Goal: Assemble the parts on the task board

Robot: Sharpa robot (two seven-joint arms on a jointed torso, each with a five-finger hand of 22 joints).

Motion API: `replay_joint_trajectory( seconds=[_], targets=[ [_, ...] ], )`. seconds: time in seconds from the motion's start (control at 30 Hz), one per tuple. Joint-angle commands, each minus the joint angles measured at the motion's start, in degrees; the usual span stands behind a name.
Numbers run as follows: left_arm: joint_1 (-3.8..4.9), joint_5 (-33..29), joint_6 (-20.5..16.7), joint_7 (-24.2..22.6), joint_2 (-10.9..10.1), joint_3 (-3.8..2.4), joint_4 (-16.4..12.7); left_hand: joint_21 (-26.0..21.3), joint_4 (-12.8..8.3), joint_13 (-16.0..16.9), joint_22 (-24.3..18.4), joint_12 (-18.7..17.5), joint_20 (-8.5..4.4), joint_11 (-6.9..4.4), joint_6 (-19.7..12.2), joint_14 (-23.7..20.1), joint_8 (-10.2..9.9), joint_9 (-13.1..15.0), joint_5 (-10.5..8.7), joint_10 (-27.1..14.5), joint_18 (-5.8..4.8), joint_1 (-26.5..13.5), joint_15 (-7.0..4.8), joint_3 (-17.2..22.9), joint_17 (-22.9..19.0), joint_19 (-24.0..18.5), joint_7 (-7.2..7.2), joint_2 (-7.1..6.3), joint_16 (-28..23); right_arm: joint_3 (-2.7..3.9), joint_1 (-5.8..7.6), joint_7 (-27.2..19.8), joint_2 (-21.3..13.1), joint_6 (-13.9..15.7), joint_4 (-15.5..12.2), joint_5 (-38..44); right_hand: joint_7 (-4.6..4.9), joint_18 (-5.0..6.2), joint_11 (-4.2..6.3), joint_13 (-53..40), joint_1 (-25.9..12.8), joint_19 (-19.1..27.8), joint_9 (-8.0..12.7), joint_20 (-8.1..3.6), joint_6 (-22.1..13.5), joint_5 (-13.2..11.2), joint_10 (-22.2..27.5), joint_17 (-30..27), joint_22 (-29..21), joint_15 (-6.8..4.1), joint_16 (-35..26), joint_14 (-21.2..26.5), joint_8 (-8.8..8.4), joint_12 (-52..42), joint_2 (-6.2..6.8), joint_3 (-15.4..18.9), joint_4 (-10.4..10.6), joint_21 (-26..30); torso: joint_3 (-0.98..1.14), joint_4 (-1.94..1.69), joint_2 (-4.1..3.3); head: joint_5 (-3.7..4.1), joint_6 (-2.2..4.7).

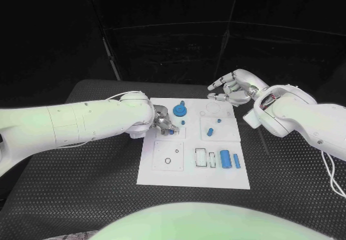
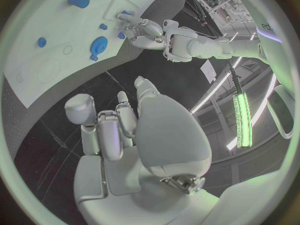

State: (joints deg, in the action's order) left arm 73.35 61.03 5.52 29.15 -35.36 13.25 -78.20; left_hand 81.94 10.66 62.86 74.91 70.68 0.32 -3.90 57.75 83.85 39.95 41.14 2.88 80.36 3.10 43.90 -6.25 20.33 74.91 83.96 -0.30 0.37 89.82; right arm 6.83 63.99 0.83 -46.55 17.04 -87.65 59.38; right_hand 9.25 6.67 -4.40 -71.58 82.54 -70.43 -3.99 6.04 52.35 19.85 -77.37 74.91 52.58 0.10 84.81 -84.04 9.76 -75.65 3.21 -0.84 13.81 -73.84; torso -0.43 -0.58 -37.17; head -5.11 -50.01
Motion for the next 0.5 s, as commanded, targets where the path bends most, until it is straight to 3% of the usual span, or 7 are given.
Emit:
replay_joint_trajectory(
  seconds=[0.03, 0.33, 0.43, 0.5],
  targets=[
    [0.12, -0.3, 0.7, 0.6, 0.0, -0.03, -0.2, 0.2, 0.0, 0.0, 2.9, 0.2, -0.47, -0.06, 0.4, 6.2, -0.3, 0.1, -0.12, 0.2, -0.40, -0.5, -0.35, -0.3, 15.1, 0.7, -0.13, 0.04, 0.2, 0.02, 0.09, -0.4, 0.1, -0.3, 0.0, -0.1, -0.19, 0.29, 0.36, 0.1, -0.6, 0.3, 0.1, -0.08, 0.4, 0.1, 0.0, 4.0, -0.1, -0.38, -0.4, -3.6, 0.27, 0.1, -0.18, 0.3, 0.1, 0.3, -0.04, 0.00, -0.02, -0.01, 0.01],
    [0.14, -0.3, -0.6, 0.5, -0.2, -0.21, -0.6, 0.1, 0.0, 0.0, 2.9, 0.2, -0.48, -0.06, 0.4, 6.2, -0.3, 0.1, -0.12, 0.2, -0.38, -0.5, -0.36, -0.5, 15.1, 0.6, -0.12, -0.03, 0.2, 0.02, 0.06, -0.5, 0.2, -0.3, 0.2, -0.1, -0.19, 0.29, 0.36, 0.1, -0.6, 0.3, 0.1, -0.08, 0.4, 0.1, 0.0, 4.0, -0.1, -0.38, -0.4, -3.6, 0.27, 0.1, -0.18, 0.3, 0.1, 0.3, -0.09, 0.01, -0.02, 0.01, 0.01],
    [0.14, -0.3, -1.1, 0.4, -0.3, -0.73, -0.8, 0.1, 0.3, -0.1, 2.9, 0.2, -0.49, -0.06, 0.4, 6.2, -0.3, 0.1, -0.12, 0.2, -0.37, -0.6, -0.38, -1.5, 15.1, 0.6, -0.11, -0.37, 0.2, 0.01, 0.05, -0.5, 0.2, -0.3, 0.3, -0.1, -0.19, 0.29, 0.36, 0.1, -0.6, 0.3, 0.1, -0.08, 0.4, 0.1, 0.0, 4.0, -0.1, -0.38, -0.4, -3.6, 0.27, 0.1, -0.18, 0.3, 0.1, 0.3, -0.06, 0.02, -0.01, -0.01, 0.01],
    [0.14, -0.4, -1.4, 0.4, -0.5, -1.42, -1.1, 0.0, 0.5, -0.2, 2.8, 0.1, -0.51, -0.06, 0.4, 6.2, -0.4, 0.2, -0.12, 0.2, -0.34, -0.5, -0.39, -2.4, 15.1, 0.6, -0.11, -0.63, 0.2, 0.01, 0.04, -0.5, 0.2, -0.3, 0.3, -0.1, -0.19, 0.29, 0.36, 0.1, -0.6, 0.3, 0.1, -0.08, 0.4, 0.1, 0.0, 4.0, -0.1, -0.38, -0.4, -3.6, 0.27, 0.1, -0.18, 0.3, 0.1, 0.3, -0.07, 0.00, -0.04, 0.04, 0.01]
  ],
)
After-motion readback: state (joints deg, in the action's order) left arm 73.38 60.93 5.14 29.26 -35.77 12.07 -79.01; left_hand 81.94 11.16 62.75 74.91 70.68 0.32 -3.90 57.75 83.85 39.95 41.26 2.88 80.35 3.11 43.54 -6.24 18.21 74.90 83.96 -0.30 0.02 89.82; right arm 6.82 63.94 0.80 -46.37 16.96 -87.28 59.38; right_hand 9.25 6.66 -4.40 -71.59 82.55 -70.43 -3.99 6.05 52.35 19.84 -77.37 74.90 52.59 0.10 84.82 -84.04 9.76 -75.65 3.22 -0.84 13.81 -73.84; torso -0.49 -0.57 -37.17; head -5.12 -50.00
